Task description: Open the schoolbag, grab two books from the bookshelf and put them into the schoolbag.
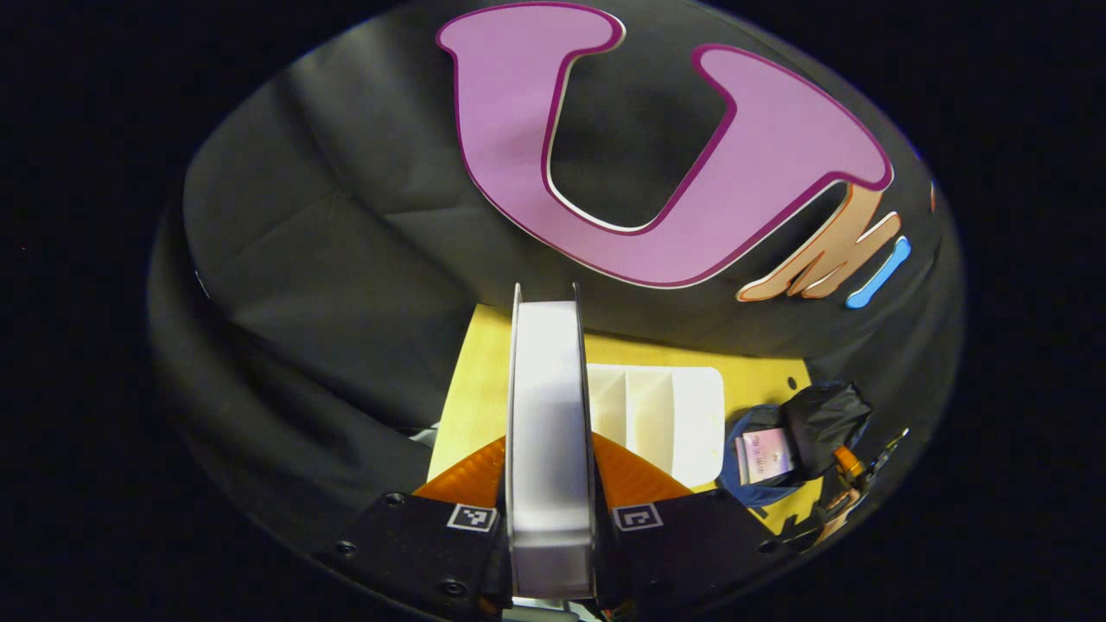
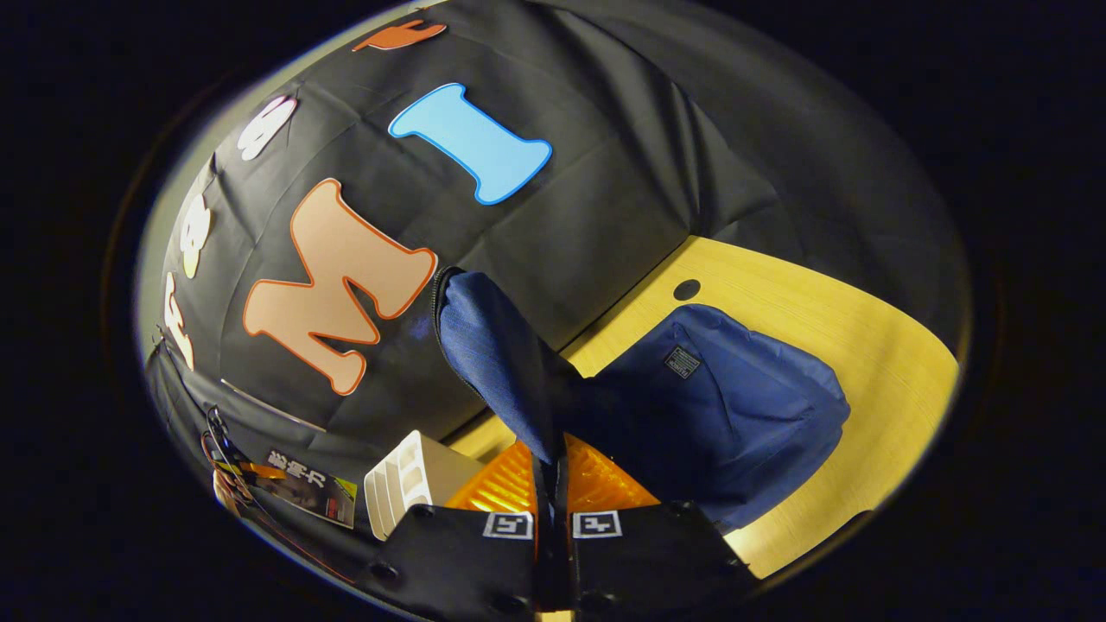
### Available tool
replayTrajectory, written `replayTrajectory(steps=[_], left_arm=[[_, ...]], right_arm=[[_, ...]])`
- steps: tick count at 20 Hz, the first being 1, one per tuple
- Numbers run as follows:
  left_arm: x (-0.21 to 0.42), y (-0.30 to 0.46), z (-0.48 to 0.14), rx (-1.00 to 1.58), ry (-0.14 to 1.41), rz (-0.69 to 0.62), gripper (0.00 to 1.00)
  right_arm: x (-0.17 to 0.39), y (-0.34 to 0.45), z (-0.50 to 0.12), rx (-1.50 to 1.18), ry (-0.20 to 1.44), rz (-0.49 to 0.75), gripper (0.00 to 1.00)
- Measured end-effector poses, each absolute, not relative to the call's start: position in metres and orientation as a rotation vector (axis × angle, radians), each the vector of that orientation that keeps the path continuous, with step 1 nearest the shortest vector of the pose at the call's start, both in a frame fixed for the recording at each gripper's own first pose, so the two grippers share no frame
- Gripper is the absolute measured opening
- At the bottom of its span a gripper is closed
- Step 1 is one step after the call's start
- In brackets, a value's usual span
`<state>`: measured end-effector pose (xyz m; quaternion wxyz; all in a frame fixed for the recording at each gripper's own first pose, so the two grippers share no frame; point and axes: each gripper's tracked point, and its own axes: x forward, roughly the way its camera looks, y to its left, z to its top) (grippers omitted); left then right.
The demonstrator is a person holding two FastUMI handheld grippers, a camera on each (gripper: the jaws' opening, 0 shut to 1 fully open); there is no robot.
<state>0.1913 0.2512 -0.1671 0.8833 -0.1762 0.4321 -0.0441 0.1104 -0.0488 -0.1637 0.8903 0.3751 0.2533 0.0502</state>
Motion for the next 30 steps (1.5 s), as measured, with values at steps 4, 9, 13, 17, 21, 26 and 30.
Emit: replayTrajectory(steps=[4,9,13,17,21,26,30], left_arm=[[0.181,0.258,-0.193,-0.622,0.879,-0.118,0.34],[0.176,0.247,-0.207,-0.927,0.803,-0.178,0.32],[0.180,0.217,-0.205,-1.125,0.744,-0.262,0.32],[0.175,0.183,-0.196,-1.289,0.680,-0.353,0.32],[0.175,0.137,-0.206,-1.355,0.690,-0.428,0.32],[0.177,0.063,-0.218,-1.364,0.746,-0.524,0.31],[0.184,0.005,-0.225,-1.334,0.799,-0.562,0.31]], right_arm=[[0.110,-0.050,-0.163,0.787,0.524,0.100,0.03],[0.109,-0.049,-0.164,0.782,0.526,0.094,0.03],[0.109,-0.049,-0.165,0.772,0.530,0.092,0.03],[0.109,-0.049,-0.165,0.771,0.536,0.094,0.03],[0.109,-0.048,-0.165,0.762,0.541,0.098,0.03],[0.110,-0.049,-0.165,0.757,0.544,0.103,0.03],[0.110,-0.049,-0.166,0.756,0.541,0.108,0.02]])
